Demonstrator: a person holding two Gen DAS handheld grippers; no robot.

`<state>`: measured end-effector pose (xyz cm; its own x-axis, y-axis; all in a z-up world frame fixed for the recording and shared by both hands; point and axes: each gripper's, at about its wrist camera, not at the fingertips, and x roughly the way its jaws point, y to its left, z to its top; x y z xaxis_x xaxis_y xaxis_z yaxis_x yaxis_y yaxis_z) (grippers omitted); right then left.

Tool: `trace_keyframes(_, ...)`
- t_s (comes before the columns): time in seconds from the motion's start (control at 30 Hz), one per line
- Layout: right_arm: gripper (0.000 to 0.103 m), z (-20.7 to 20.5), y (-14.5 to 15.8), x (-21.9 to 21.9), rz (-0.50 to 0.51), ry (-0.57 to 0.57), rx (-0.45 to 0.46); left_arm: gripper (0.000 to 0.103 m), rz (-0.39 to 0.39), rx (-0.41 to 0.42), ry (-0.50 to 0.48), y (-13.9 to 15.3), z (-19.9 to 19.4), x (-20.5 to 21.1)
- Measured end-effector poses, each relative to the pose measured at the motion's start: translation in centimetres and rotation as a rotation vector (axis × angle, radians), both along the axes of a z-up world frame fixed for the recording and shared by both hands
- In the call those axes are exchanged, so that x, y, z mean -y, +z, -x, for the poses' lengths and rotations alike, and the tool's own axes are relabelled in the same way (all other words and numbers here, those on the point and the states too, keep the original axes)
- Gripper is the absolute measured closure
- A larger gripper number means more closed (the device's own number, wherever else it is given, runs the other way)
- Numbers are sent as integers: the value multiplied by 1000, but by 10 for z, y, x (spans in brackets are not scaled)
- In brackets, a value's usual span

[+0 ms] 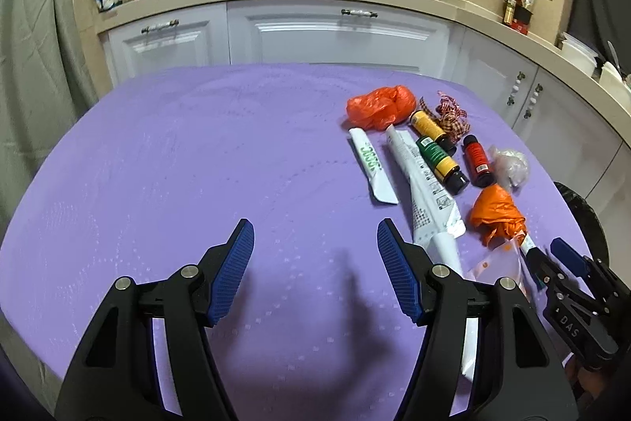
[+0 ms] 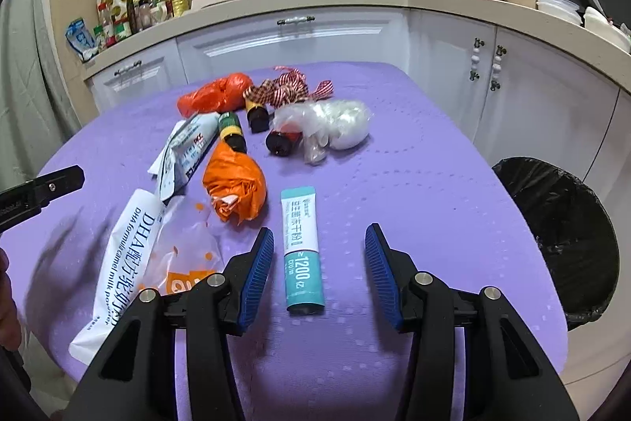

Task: Collect trash
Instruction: 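Move back to the table and grasp the teal toothpaste tube with the right tool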

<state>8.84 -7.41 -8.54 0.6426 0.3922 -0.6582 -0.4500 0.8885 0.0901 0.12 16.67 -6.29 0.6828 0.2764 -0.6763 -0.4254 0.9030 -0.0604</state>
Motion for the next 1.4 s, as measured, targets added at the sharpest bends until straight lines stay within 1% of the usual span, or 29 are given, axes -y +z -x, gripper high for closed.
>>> trace_keyframes(0.03,55,0,-2,0,3,3,-7,40,5,0,-2,-1,1,0)
trace_keyframes(0.1,58,0,-5,-1,10,0,-8,40,9,-2,-10,-3,1,2)
trace_keyframes(0.13,64,1,-5,-1,16,0,-4,40,13,-2,-16,-3,1,4)
trace_keyframes(0.17,67,2,-4,-1,21,3,2,40,15,-2,-21,-4,1,6)
trace_keyframes(0.23,79,1,-3,-1,20,10,0,39,18,-3,-32,-5,0,10)
trace_keyframes(0.3,83,2,-3,0,23,7,3,39,23,-3,-43,-5,-1,15)
trace_keyframes(0.53,84,5,-1,13,15,-17,9,38,24,3,-82,-3,-2,34)
trace_keyframes(0.57,84,5,-1,14,14,-20,11,37,24,5,-86,-2,-2,37)
trace_keyframes(0.6,84,6,0,17,10,-26,14,32,25,7,-93,-2,-1,40)
trace_keyframes(0.63,84,6,1,19,7,-29,16,31,27,9,-95,-1,-1,43)
trace_keyframes(0.77,84,10,4,28,0,-41,26,31,25,10,-115,-2,-1,56)
trace_keyframes(1.0,84,17,9,46,-18,-77,45,31,34,-18,-136,-14,-1,74)
trace_keyframes(1.13,84,21,10,53,-23,-89,49,31,52,-36,-147,-23,1,80)
trace_keyframes(1.23,84,25,11,56,-21,-94,54,31,46,-39,-146,-28,3,84)
trace_keyframes(1.3,84,27,12,57,-22,-96,57,34,53,-38,-152,-31,4,85)
trace_keyframes(1.37,84,28,13,58,-24,-98,59,40,51,-29,-163,-31,6,87)
trace_keyframes(1.4,84,29,13,58,-25,-98,59,45,43,-26,-174,-31,7,88)
